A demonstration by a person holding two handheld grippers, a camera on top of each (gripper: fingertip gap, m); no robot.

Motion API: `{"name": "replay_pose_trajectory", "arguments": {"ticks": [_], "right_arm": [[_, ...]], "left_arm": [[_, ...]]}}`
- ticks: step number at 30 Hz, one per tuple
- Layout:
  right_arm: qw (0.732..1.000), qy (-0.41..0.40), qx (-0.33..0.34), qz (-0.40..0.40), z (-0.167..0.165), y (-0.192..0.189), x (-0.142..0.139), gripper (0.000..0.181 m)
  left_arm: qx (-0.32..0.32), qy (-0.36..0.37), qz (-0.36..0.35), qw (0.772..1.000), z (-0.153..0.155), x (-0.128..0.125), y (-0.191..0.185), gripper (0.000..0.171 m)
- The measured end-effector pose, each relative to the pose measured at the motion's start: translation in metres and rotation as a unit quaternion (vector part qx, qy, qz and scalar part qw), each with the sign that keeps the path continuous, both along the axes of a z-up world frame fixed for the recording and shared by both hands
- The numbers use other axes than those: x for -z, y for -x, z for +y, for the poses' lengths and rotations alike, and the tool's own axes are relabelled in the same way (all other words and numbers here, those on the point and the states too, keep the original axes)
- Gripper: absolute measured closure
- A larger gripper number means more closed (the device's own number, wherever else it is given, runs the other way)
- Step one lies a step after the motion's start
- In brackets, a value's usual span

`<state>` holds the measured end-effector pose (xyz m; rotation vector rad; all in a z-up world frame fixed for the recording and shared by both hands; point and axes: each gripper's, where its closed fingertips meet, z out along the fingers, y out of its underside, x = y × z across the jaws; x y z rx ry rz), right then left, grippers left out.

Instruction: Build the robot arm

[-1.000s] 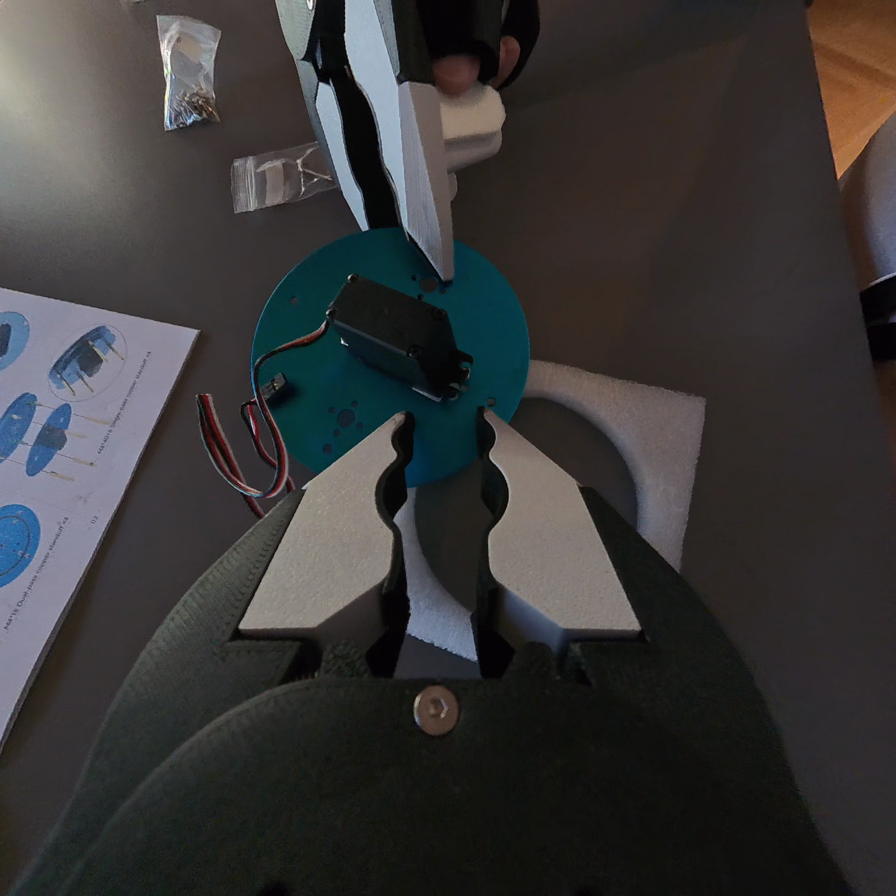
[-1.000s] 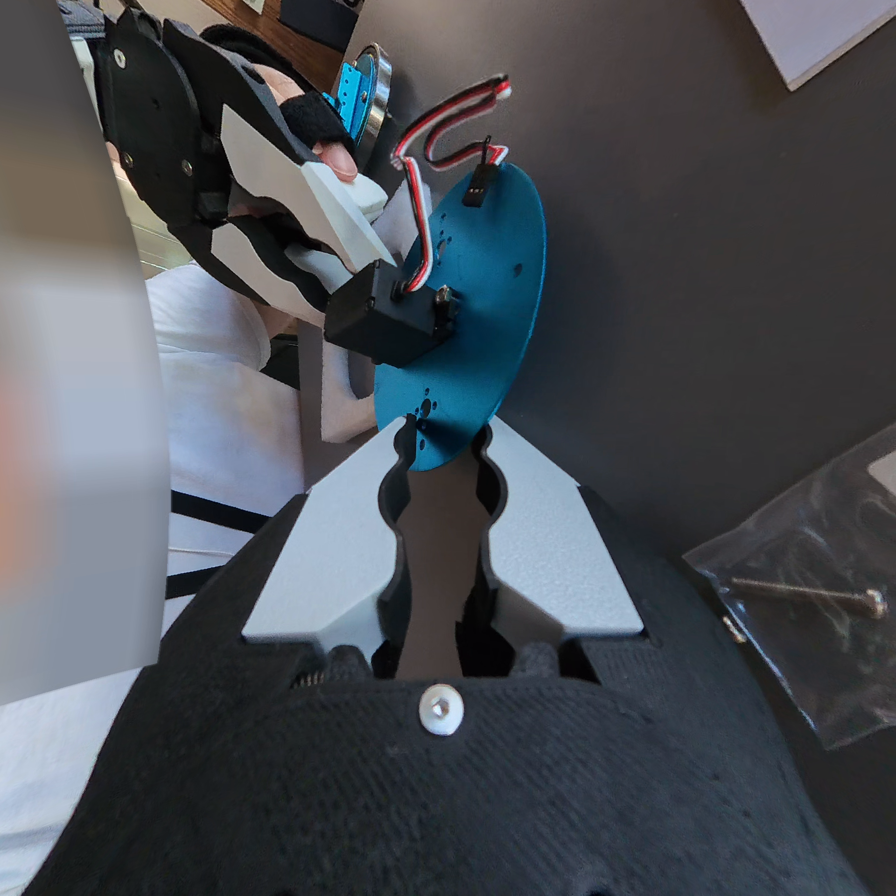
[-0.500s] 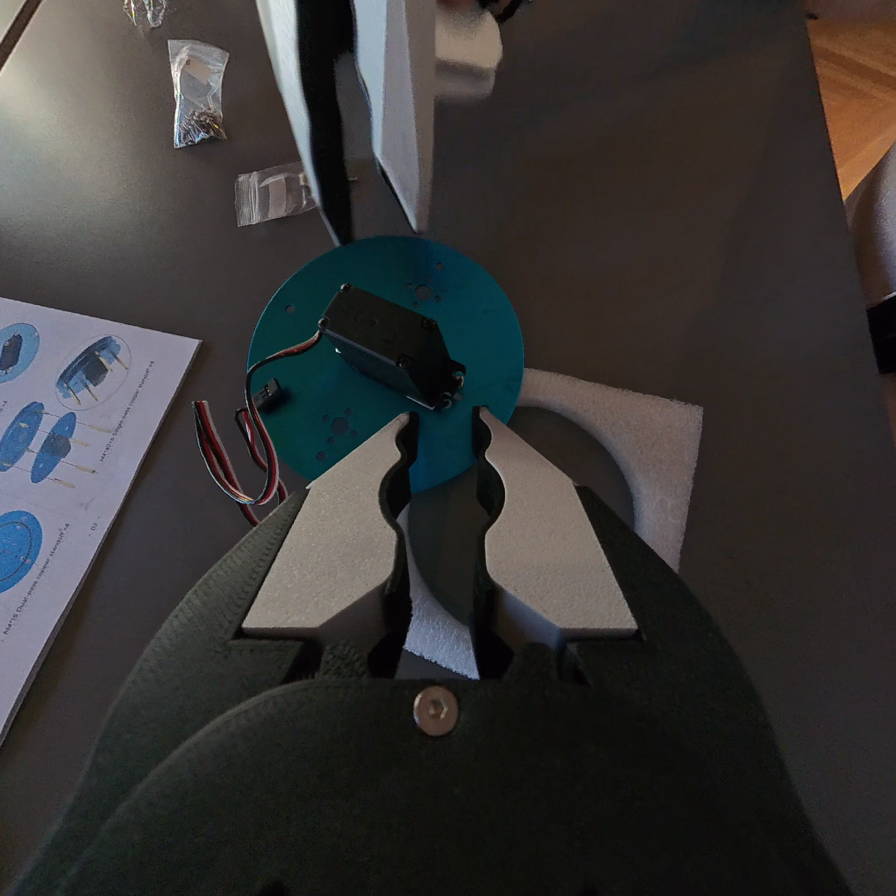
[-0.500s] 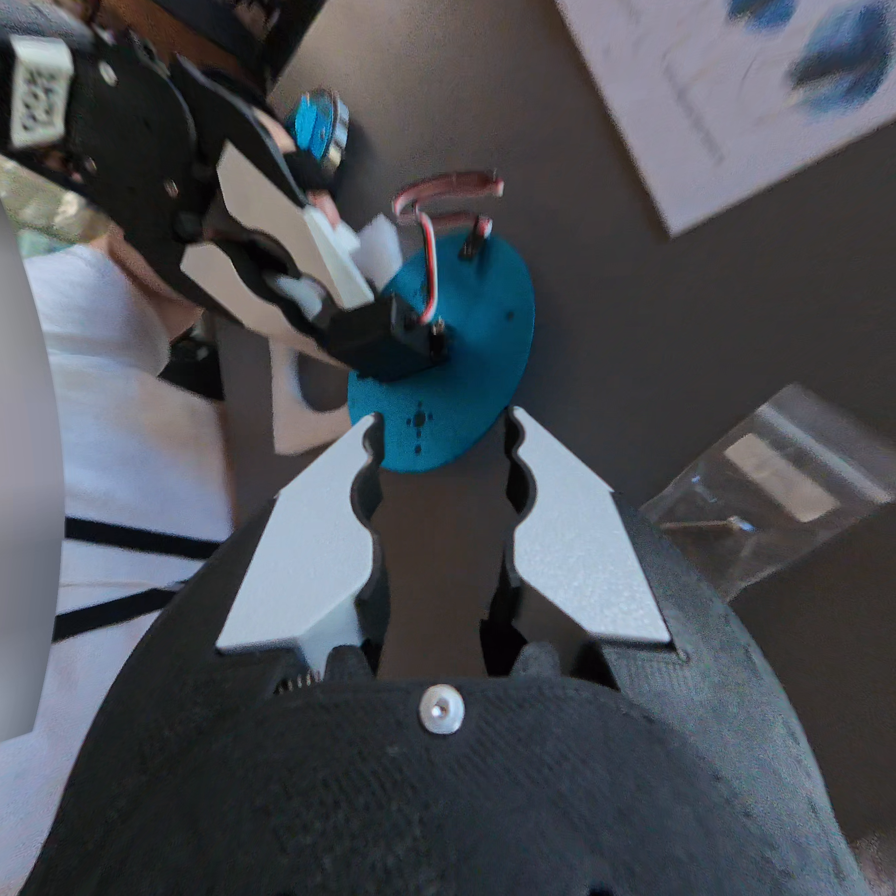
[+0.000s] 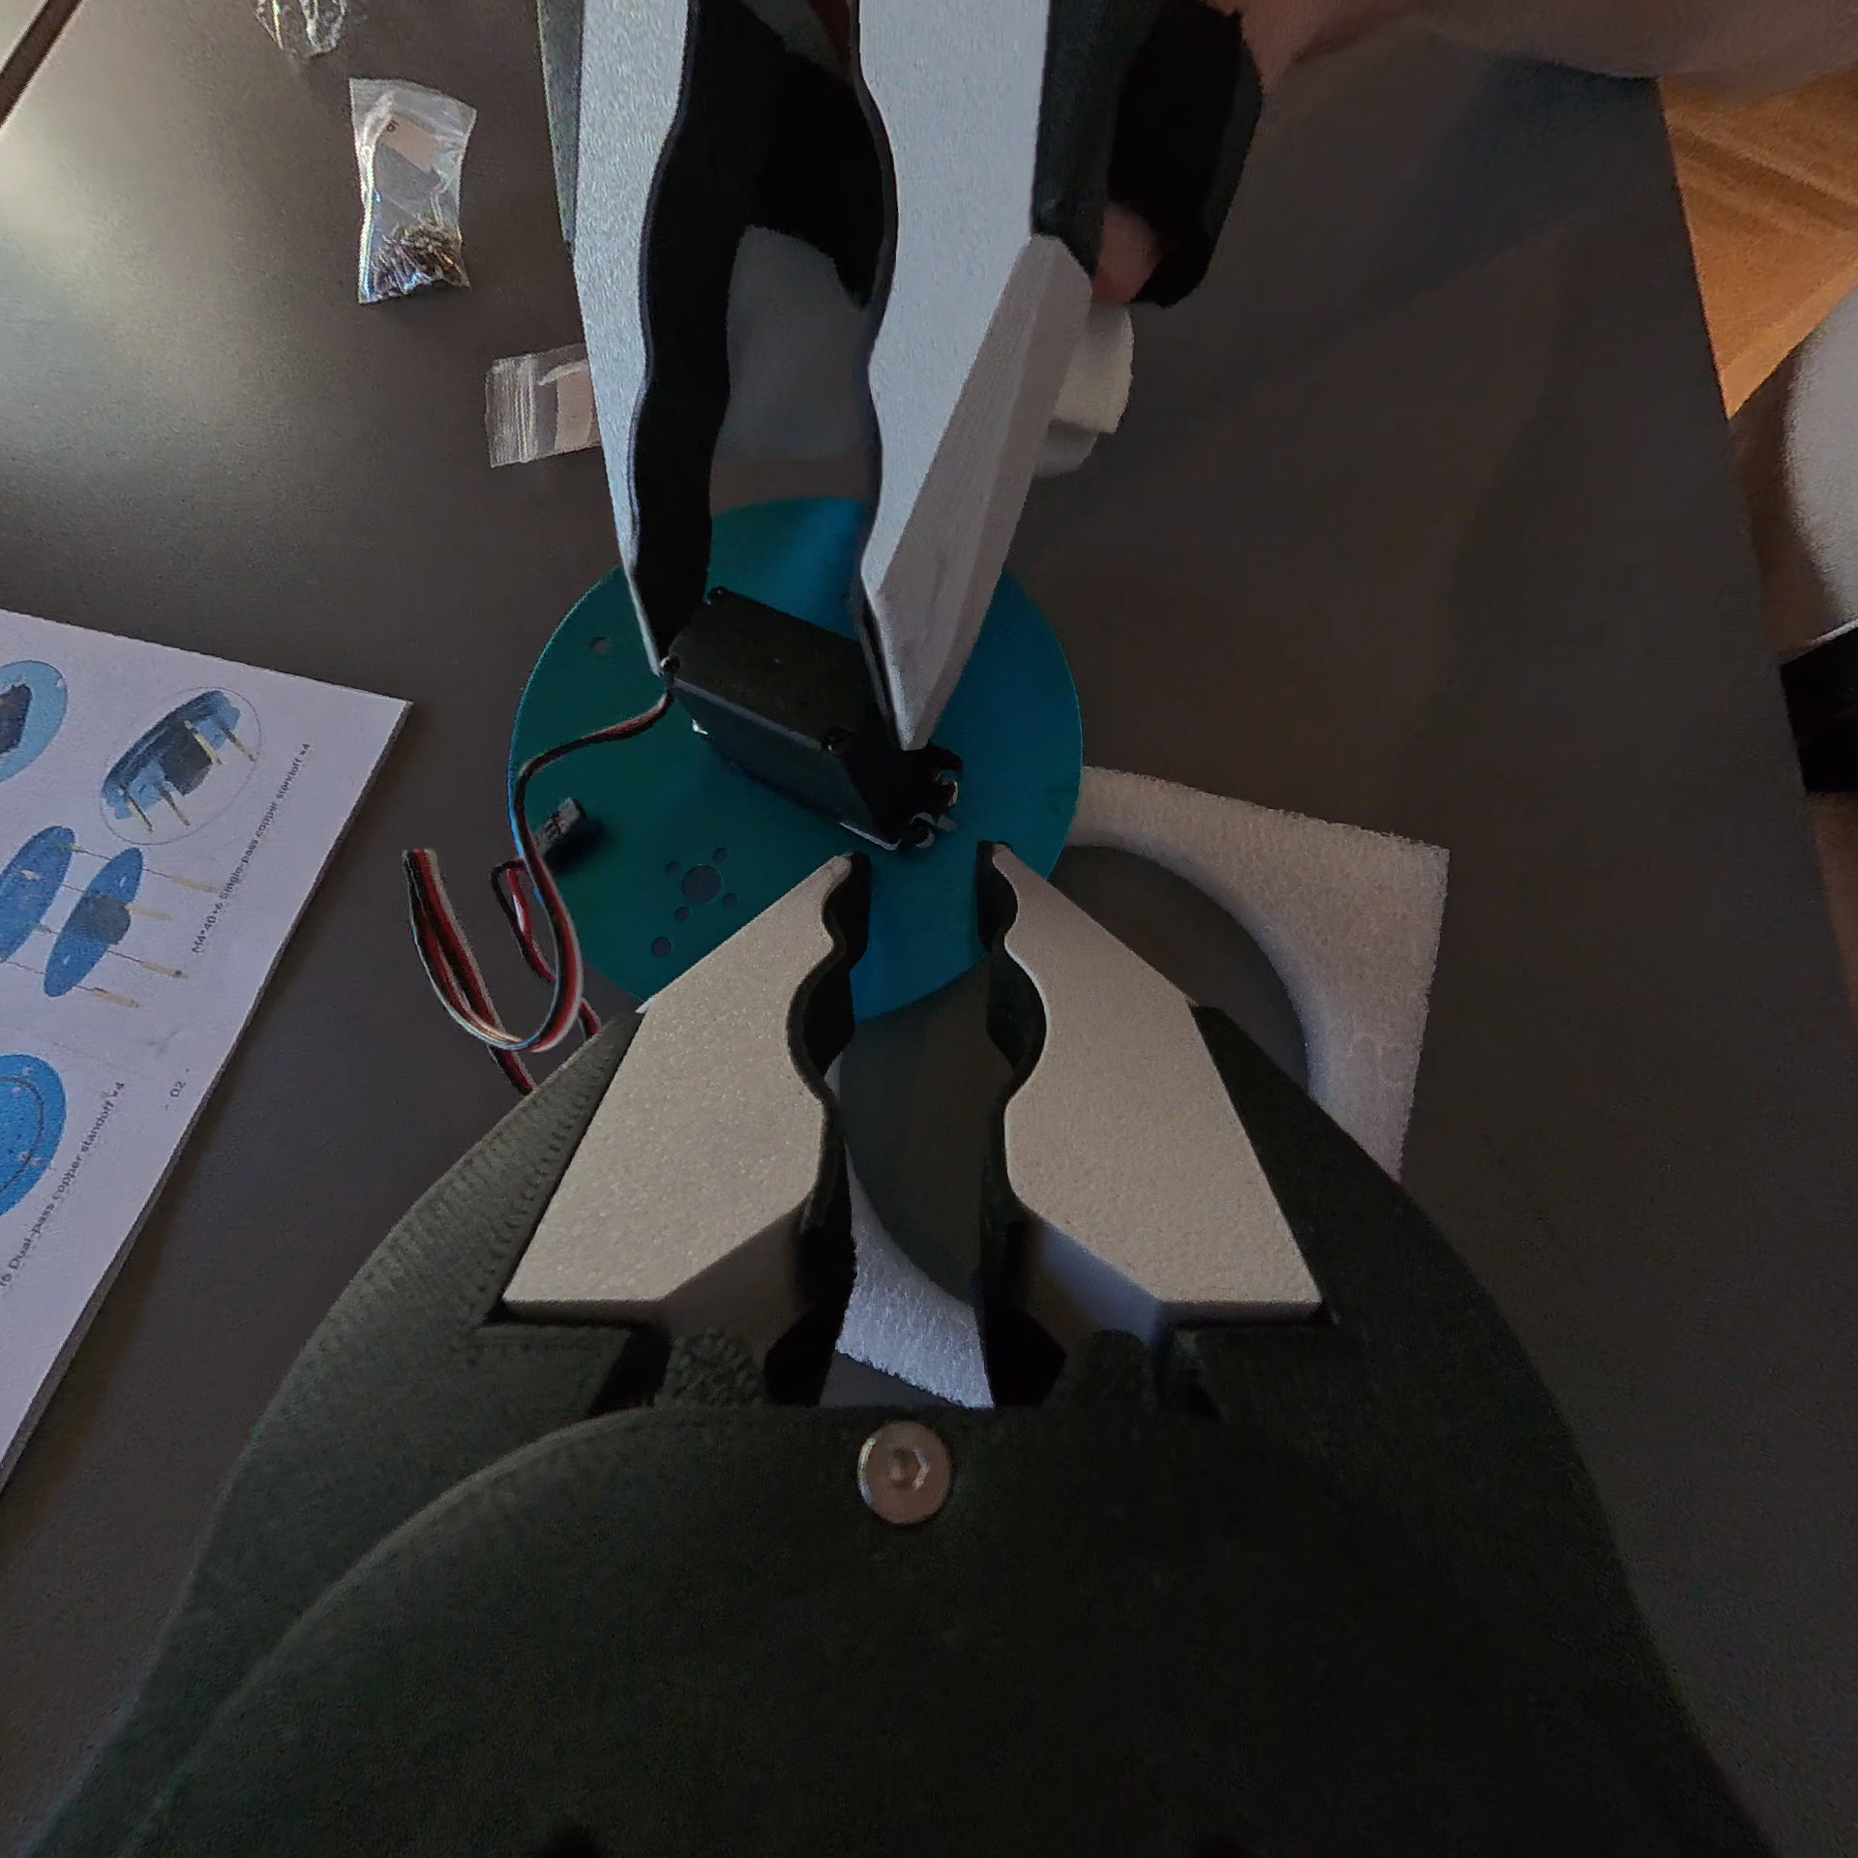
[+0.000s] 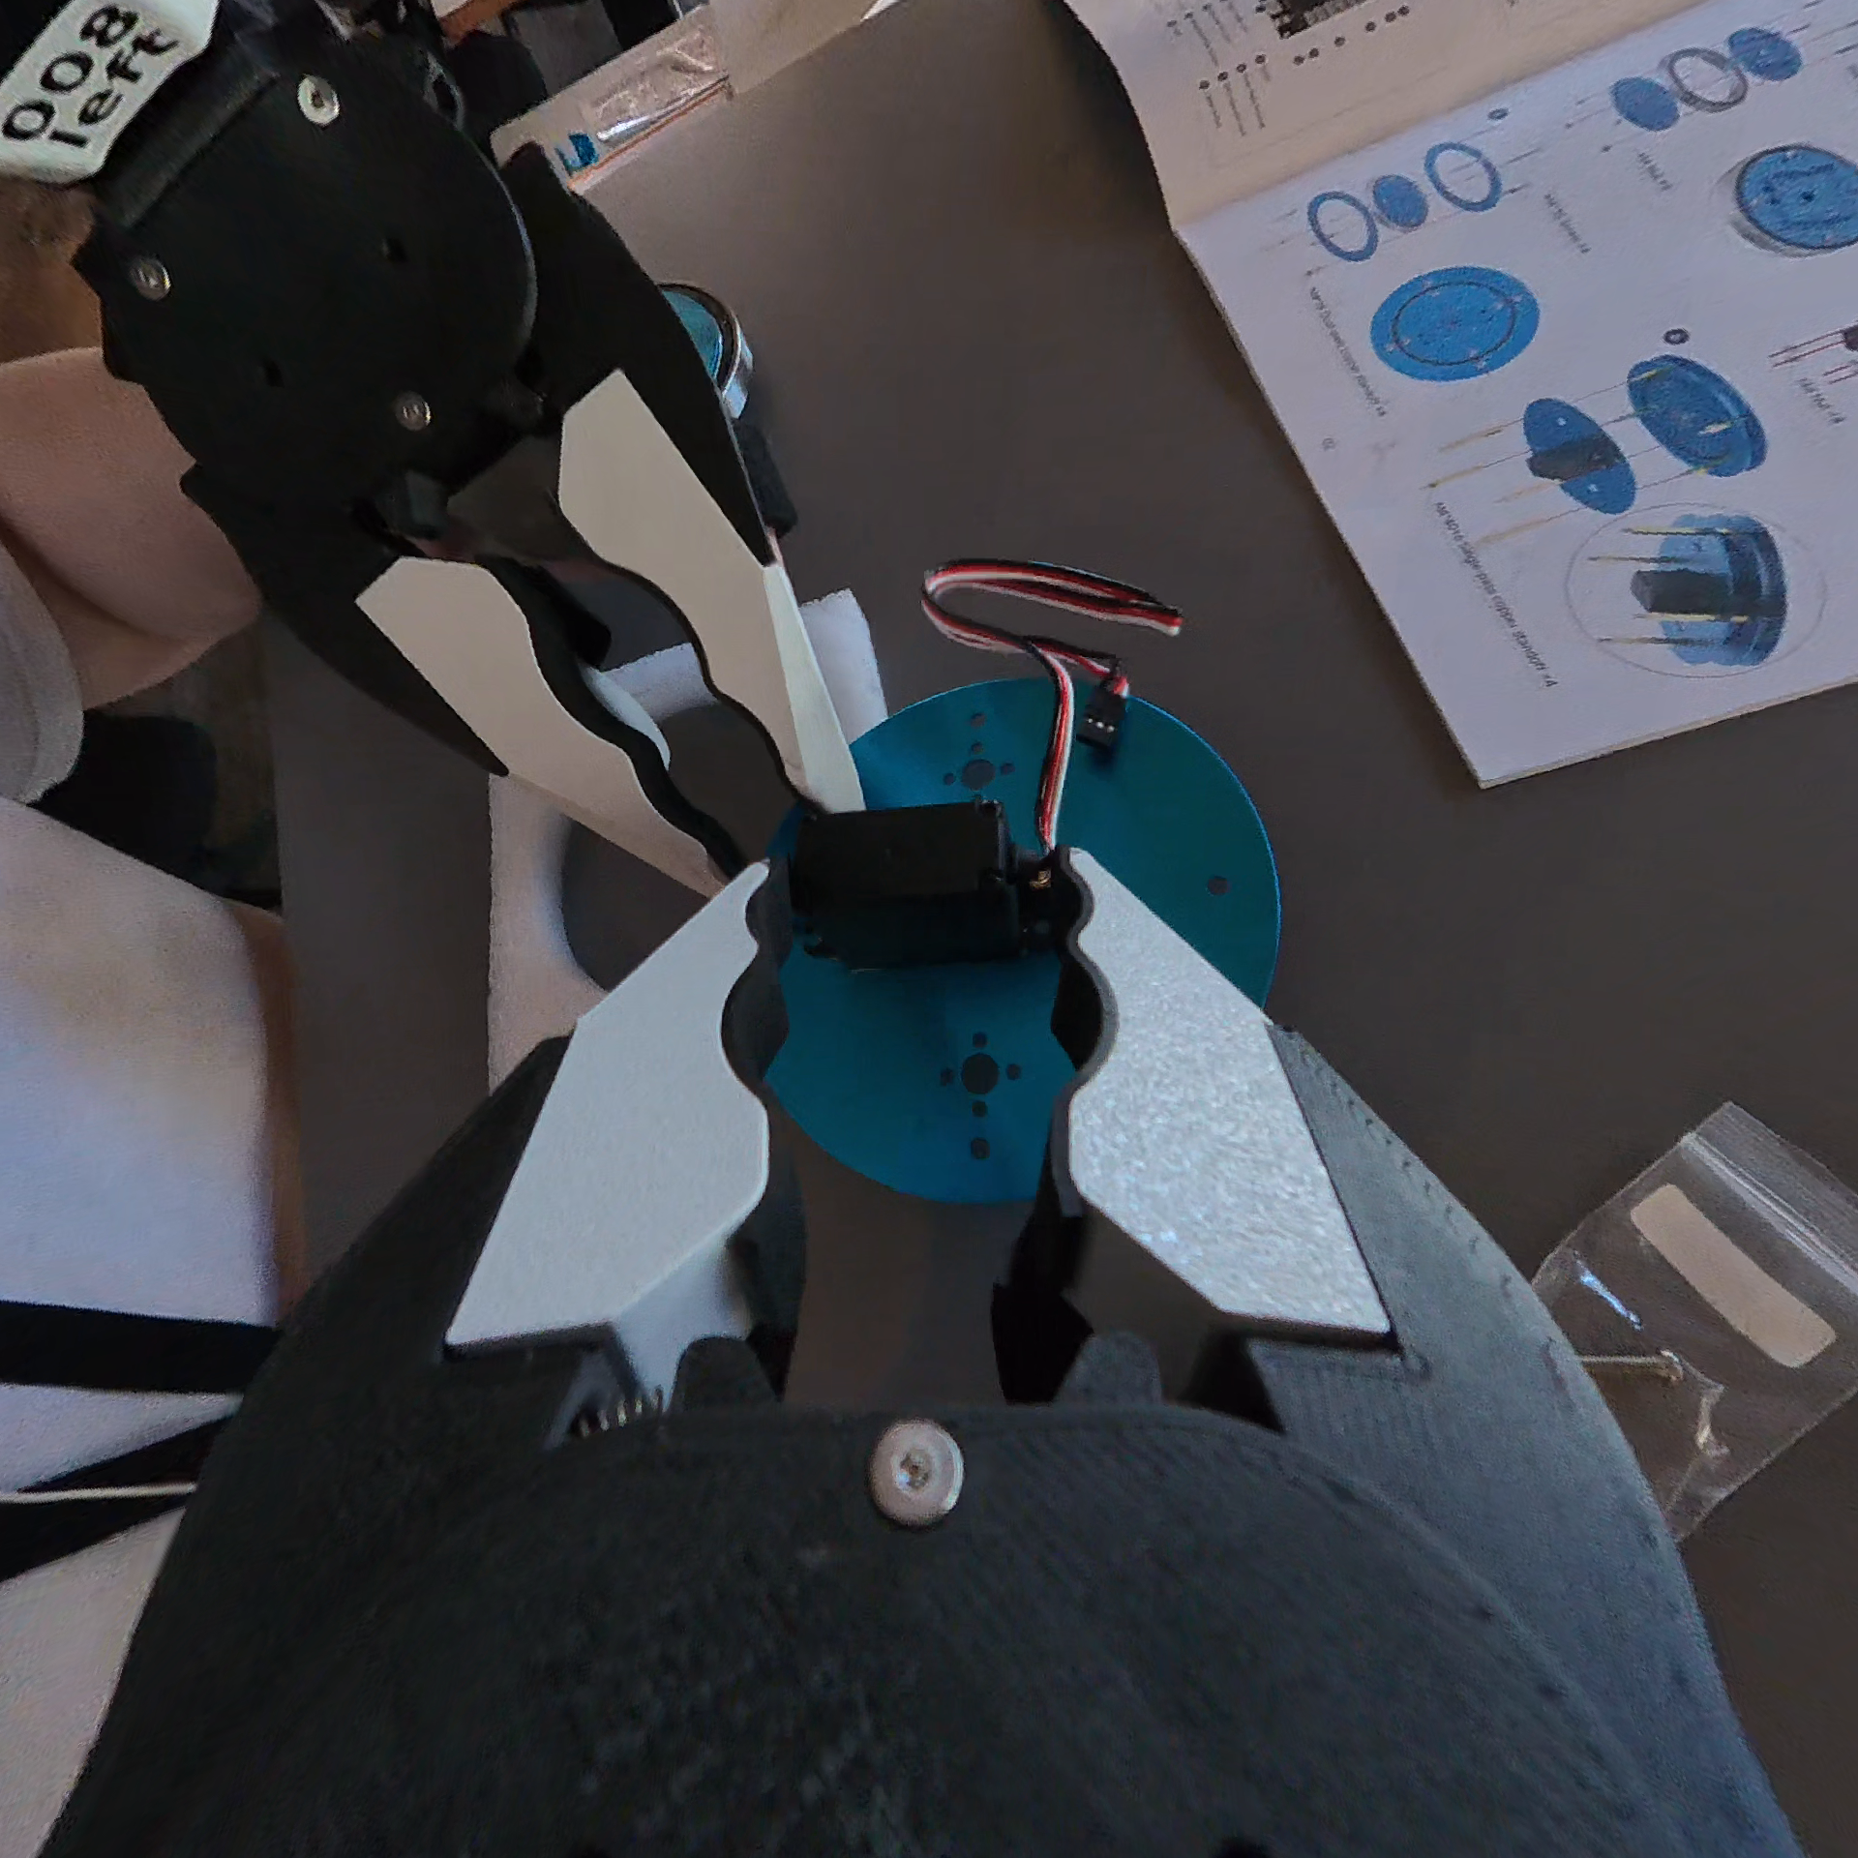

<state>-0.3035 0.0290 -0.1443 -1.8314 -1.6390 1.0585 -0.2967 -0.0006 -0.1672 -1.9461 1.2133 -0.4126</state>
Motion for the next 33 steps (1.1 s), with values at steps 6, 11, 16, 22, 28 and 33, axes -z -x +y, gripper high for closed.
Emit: {"name": "replay_pose_trajectory", "arguments": {"ticks": [6, 11, 16, 22, 28, 33], "right_arm": [[0.997, -0.073, -0.017, -0.001, -0.002, -0.001, -0.002, 0.131], [0.994, -0.106, -0.024, -0.004, -0.002, -0.001, -0.001, 0.131], [0.989, -0.139, -0.052, 0.013, -0.003, -0.002, -0.001, 0.131], [0.987, -0.145, -0.067, 0.019, 0.002, -0.004, 0.005, 0.131], [0.985, -0.158, -0.064, 0.020, 0.005, -0.002, 0.009, 0.131], [0.984, -0.168, -0.064, 0.024, 0.004, -0.002, 0.009, 0.131]], "left_arm": [[0.003, -0.013, 0.010, 1.000, -0.001, 0.000, 0.000, 0.149], [0.003, -0.008, -0.006, 1.000, 0.000, 0.000, 0.000, 0.148], [0.001, 0.013, -0.031, 0.999, -0.001, -0.002, -0.002, 0.147], [-0.002, 0.035, -0.055, 0.998, -0.001, -0.004, -0.003, 0.144], [-0.014, 0.026, -0.051, 0.998, 0.004, -0.004, -0.001, 0.145], [-0.031, 0.037, -0.078, 0.996, 0.009, -0.008, 0.000, 0.150]]}}
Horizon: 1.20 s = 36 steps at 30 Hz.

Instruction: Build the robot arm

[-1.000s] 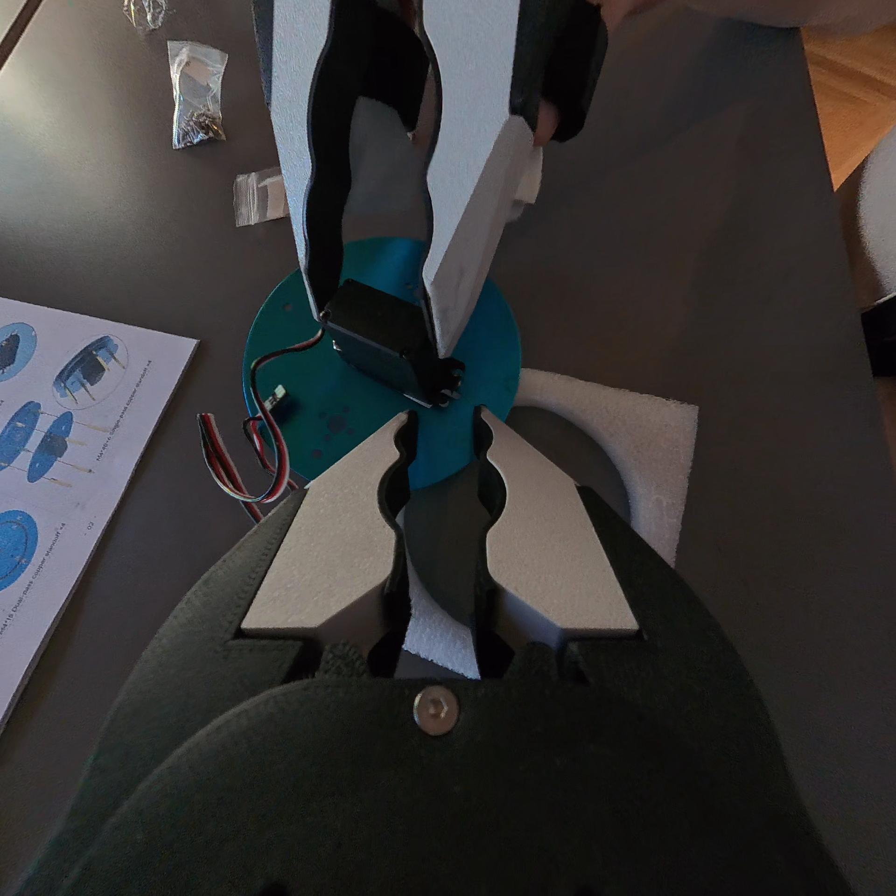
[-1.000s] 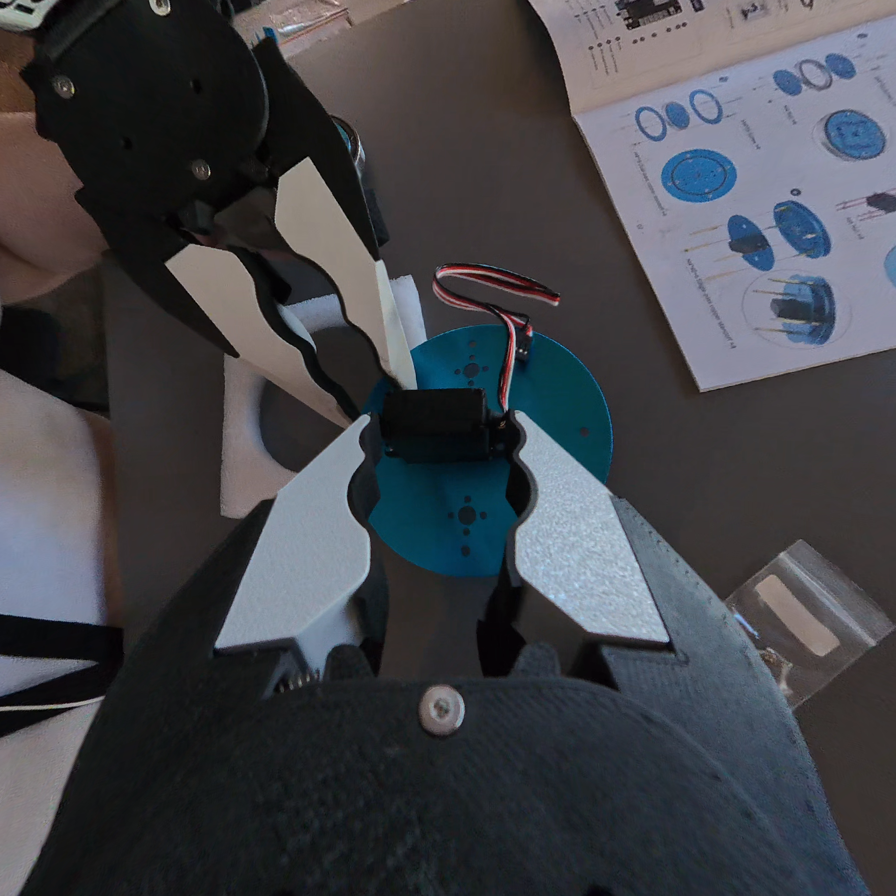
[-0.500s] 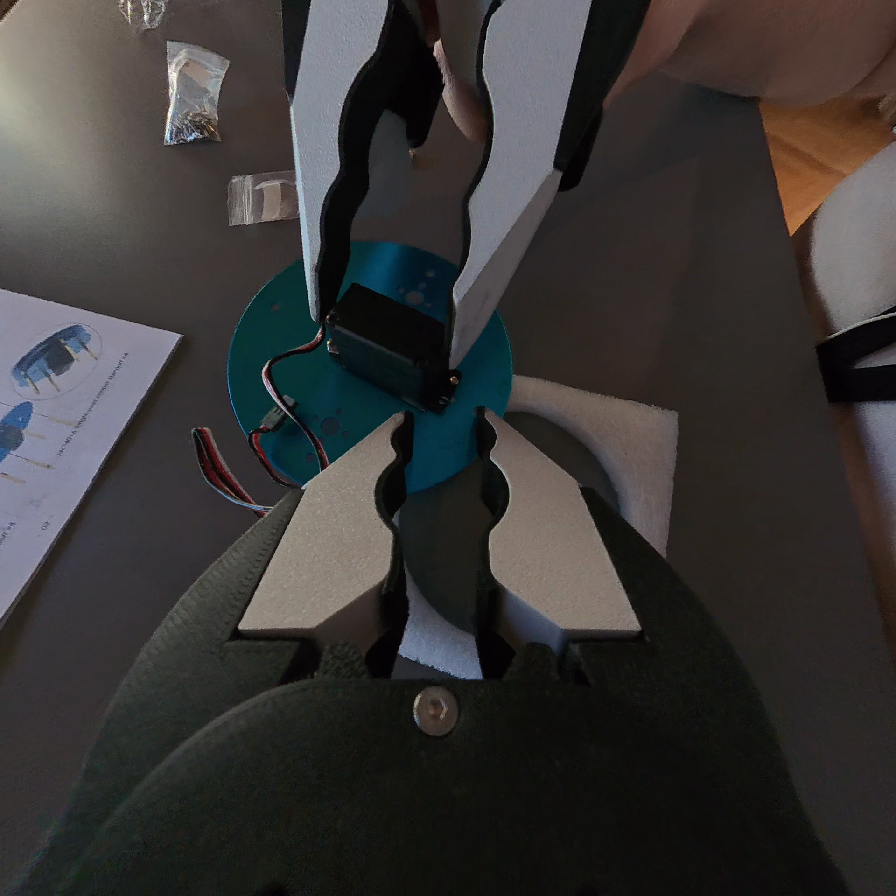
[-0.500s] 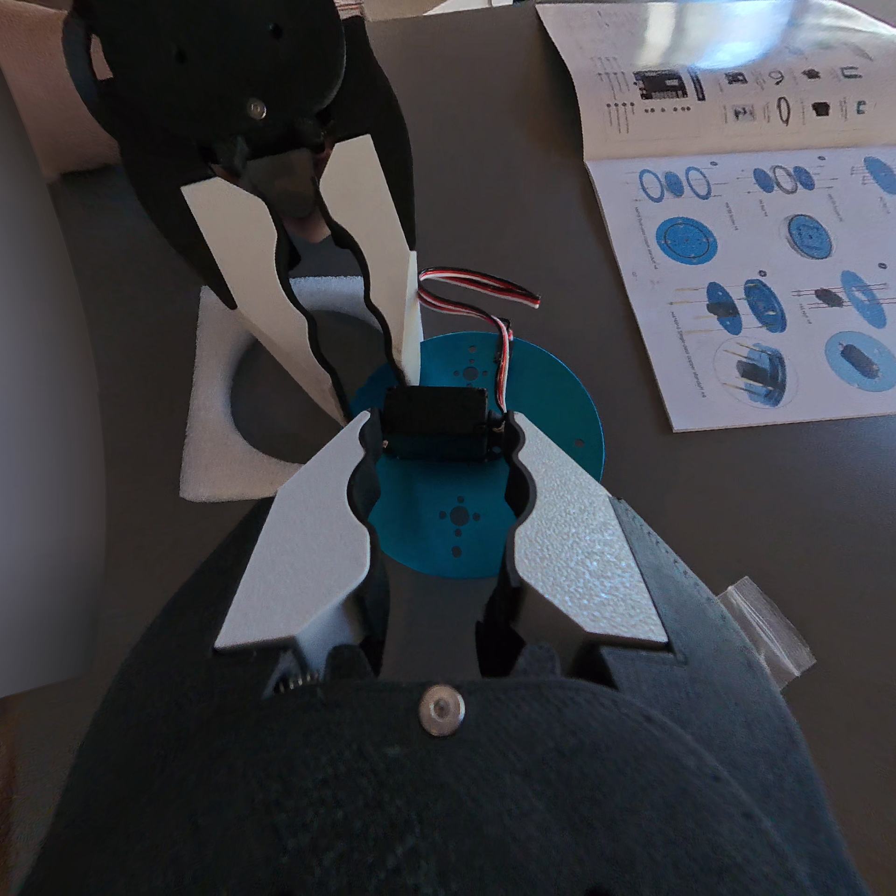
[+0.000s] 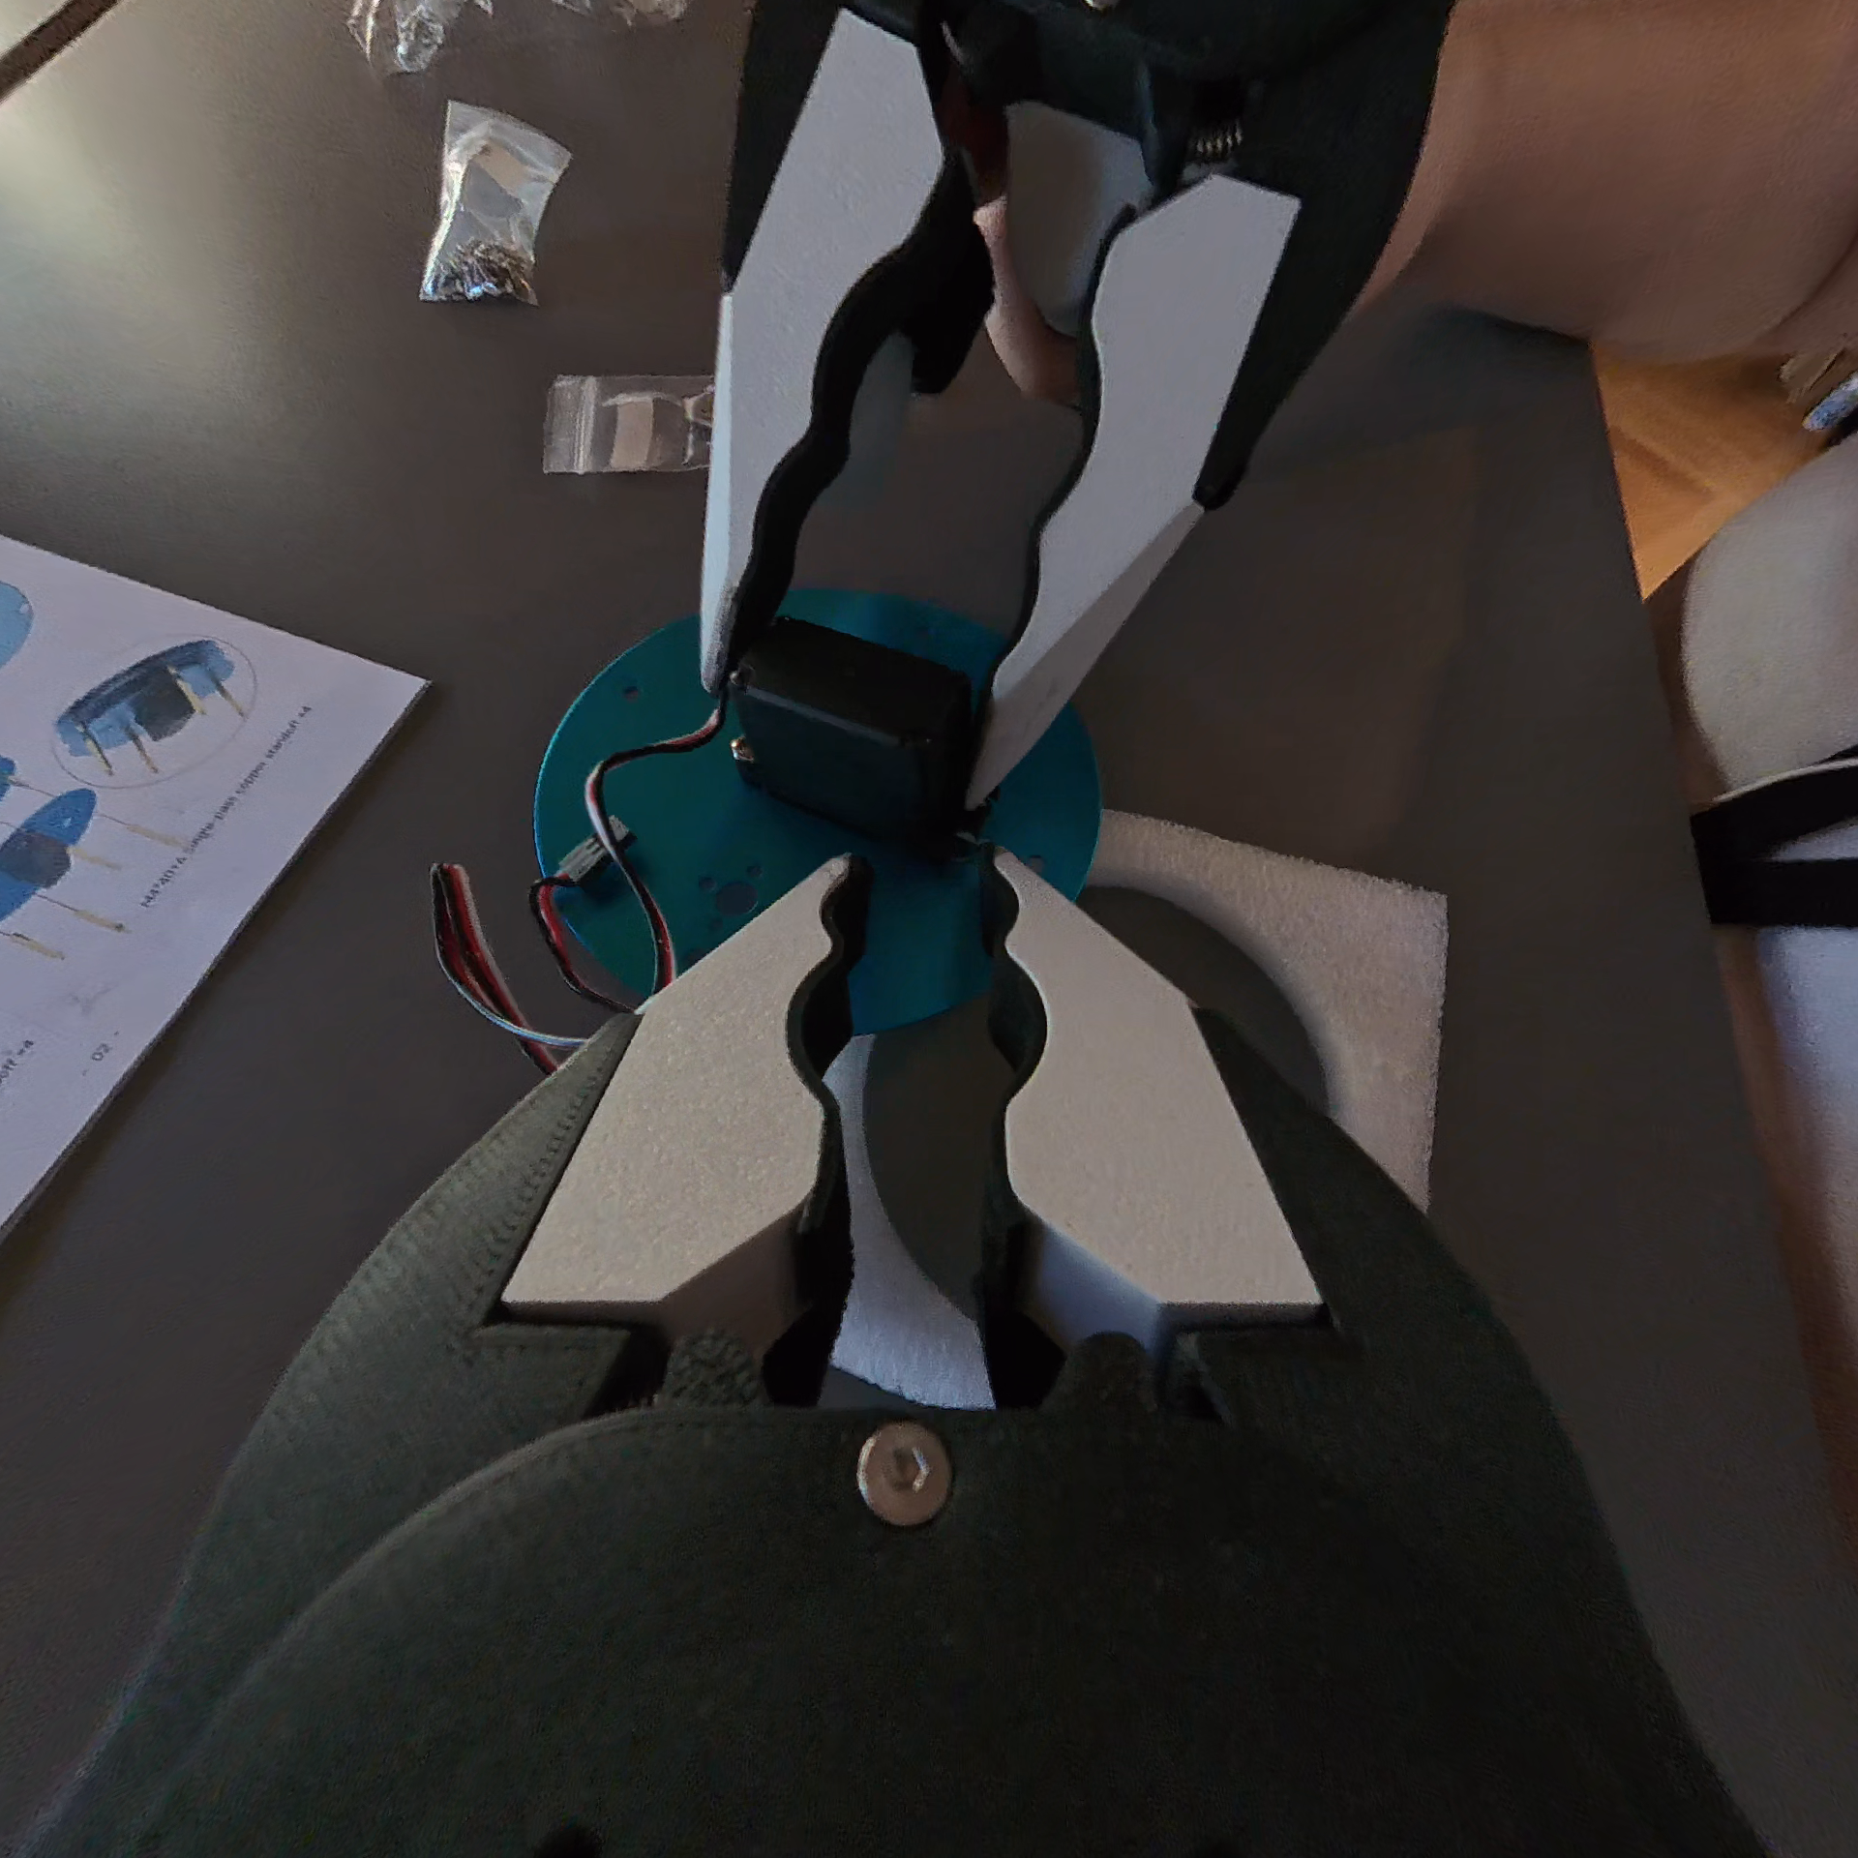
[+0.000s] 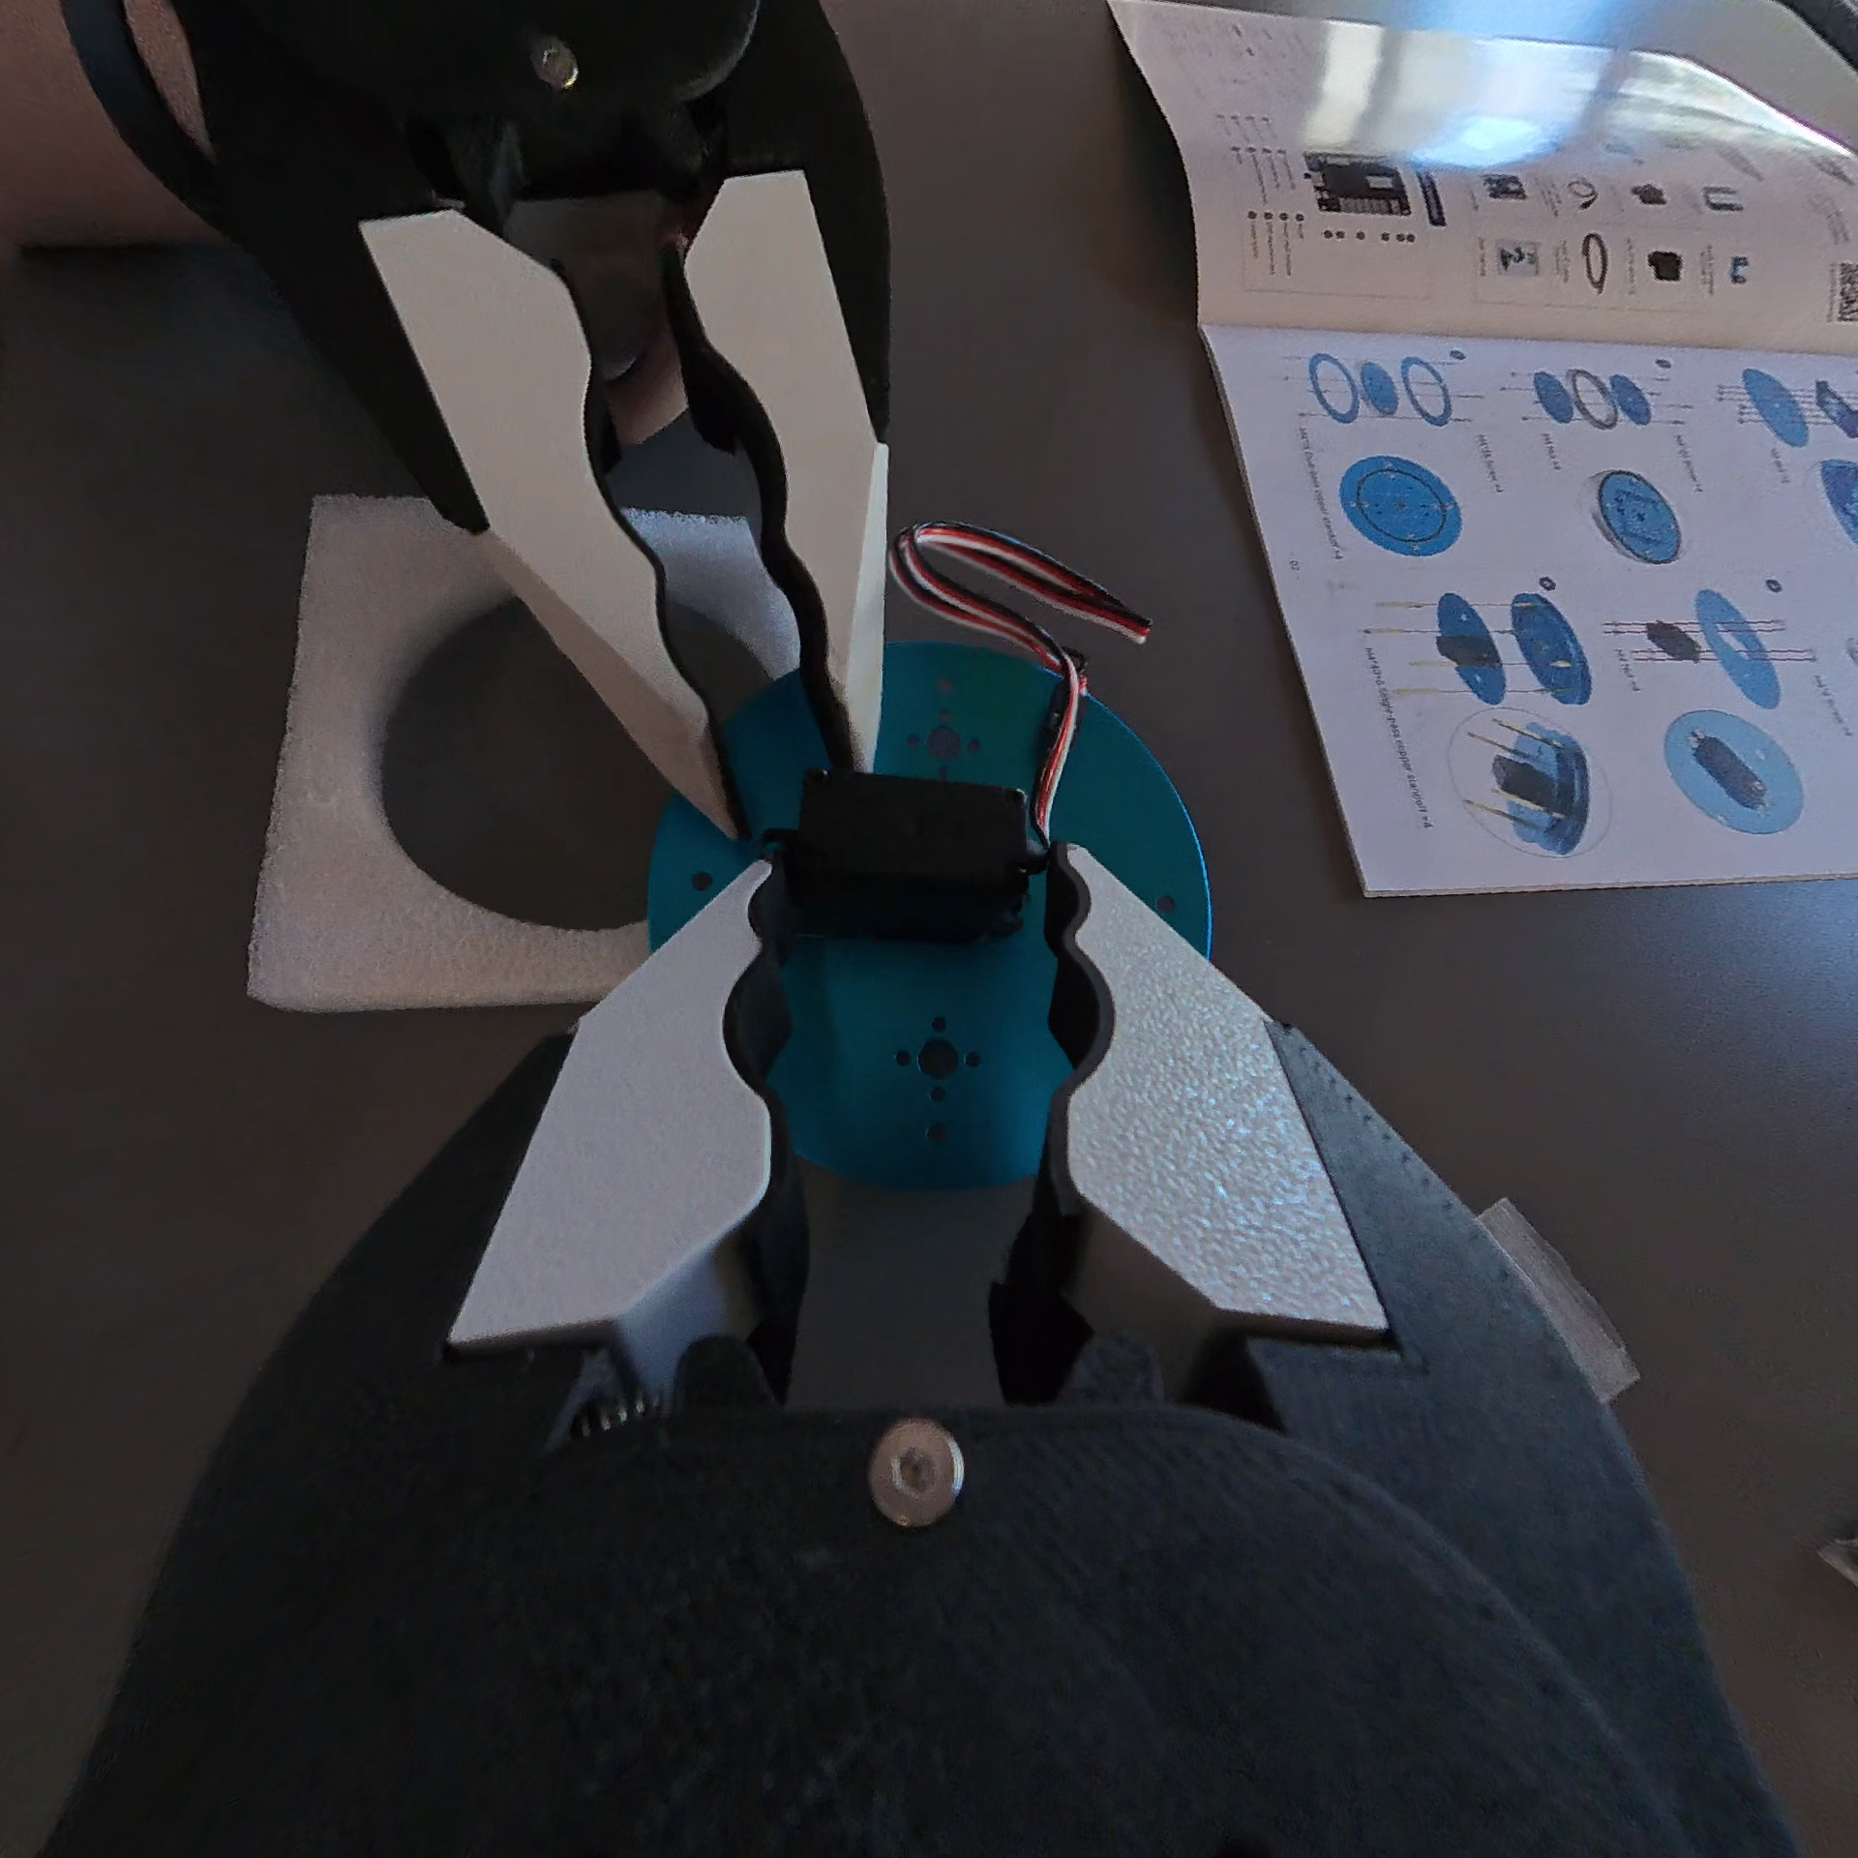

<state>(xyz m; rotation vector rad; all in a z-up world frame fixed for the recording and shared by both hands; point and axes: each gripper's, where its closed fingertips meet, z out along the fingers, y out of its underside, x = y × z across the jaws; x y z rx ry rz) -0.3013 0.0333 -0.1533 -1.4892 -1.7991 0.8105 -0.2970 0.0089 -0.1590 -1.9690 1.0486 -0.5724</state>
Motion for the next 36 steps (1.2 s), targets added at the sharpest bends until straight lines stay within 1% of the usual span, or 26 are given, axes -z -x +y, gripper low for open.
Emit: {"name": "replay_pose_trajectory", "arguments": {"ticks": [4, 5, 7, 9, 11, 13, 15, 17, 18, 19, 21, 23, 25, 29, 31, 33, 36], "right_arm": [[1.000, -0.030, 0.005, 0.000, -0.001, 0.000, 0.000, 0.131], [0.999, -0.041, 0.006, 0.001, -0.002, 0.000, 0.000, 0.131], [0.998, -0.059, 0.008, 0.000, -0.002, 0.000, -0.001, 0.131], [0.998, -0.062, 0.011, -0.003, -0.003, 0.000, 0.000, 0.131], [0.998, -0.062, 0.011, -0.003, -0.003, 0.000, 0.000, 0.131], [0.998, -0.066, 0.011, -0.001, -0.003, 0.000, 0.000, 0.131], [0.997, -0.078, 0.011, -0.001, -0.004, 0.000, 0.000, 0.131], [0.996, -0.087, 0.011, 0.000, -0.004, 0.001, 0.000, 0.131], [0.996, -0.089, 0.011, 0.001, -0.004, 0.001, 0.000, 0.131], [0.996, -0.088, 0.012, 0.001, -0.004, 0.001, -0.001, 0.131], [0.997, -0.079, 0.014, 0.001, -0.003, 0.000, -0.001, 0.131], [0.998, -0.063, 0.019, 0.003, -0.002, 0.000, -0.001, 0.131], [0.998, -0.057, 0.019, 0.005, -0.002, 0.000, -0.001, 0.131], [0.998, -0.052, 0.019, 0.009, -0.001, 0.001, -0.001, 0.131], [0.999, -0.048, 0.018, 0.009, -0.001, 0.000, -0.002, 0.131], [0.999, -0.043, 0.016, 0.009, -0.001, 0.000, -0.002, 0.131], [0.999, -0.046, 0.012, 0.011, -0.001, 0.000, -0.002, 0.131]], "left_arm": [[-0.024, 0.031, -0.013, 0.999, 0.005, 0.001, 0.005, 0.144], [-0.033, 0.032, -0.011, 0.999, 0.007, 0.000, 0.008, 0.146], [-0.042, 0.031, -0.013, 0.999, 0.007, -0.006, 0.014, 0.147], [-0.074, 0.036, -0.014, 0.997, 0.012, -0.013, 0.027, 0.147], [-0.105, 0.081, -0.035, 0.991, 0.012, -0.015, 0.038, 0.146], [-0.136, 0.105, -0.077, 0.982, 0.016, -0.021, 0.046, 0.147], [-0.162, 0.133, -0.095, 0.973, 0.020, -0.018, 0.055, 0.141], [-0.178, 0.171, -0.086, 0.965, 0.020, -0.004, 0.062, 0.131], [-0.178, 0.187, -0.086, 0.962, 0.020, 0.000, 0.061, 0.123], [-0.176, 0.200, -0.087, 0.960, 0.019, 0.003, 0.060, 0.120], [-0.168, 0.220, -0.107, 0.955, 0.017, 0.004, 0.051, 0.117], [-0.159, 0.233, -0.130, 0.951, 0.015, 0.003, 0.042, 0.119], [-0.153, 0.242, -0.119, 0.951, 0.013, 0.009, 0.038, 0.126], [-0.157, 0.234, -0.104, 0.954, 0.014, 0.013, 0.038, 0.151], [-0.161, 0.243, -0.123, 0.949, 0.015, 0.009, 0.040, 0.157], [-0.156, 0.266, -0.154, 0.939, 0.013, 0.004, 0.039, 0.161], [-0.149, 0.292, -0.188, 0.926, 0.011, 0.001, 0.039, 0.163]]}}
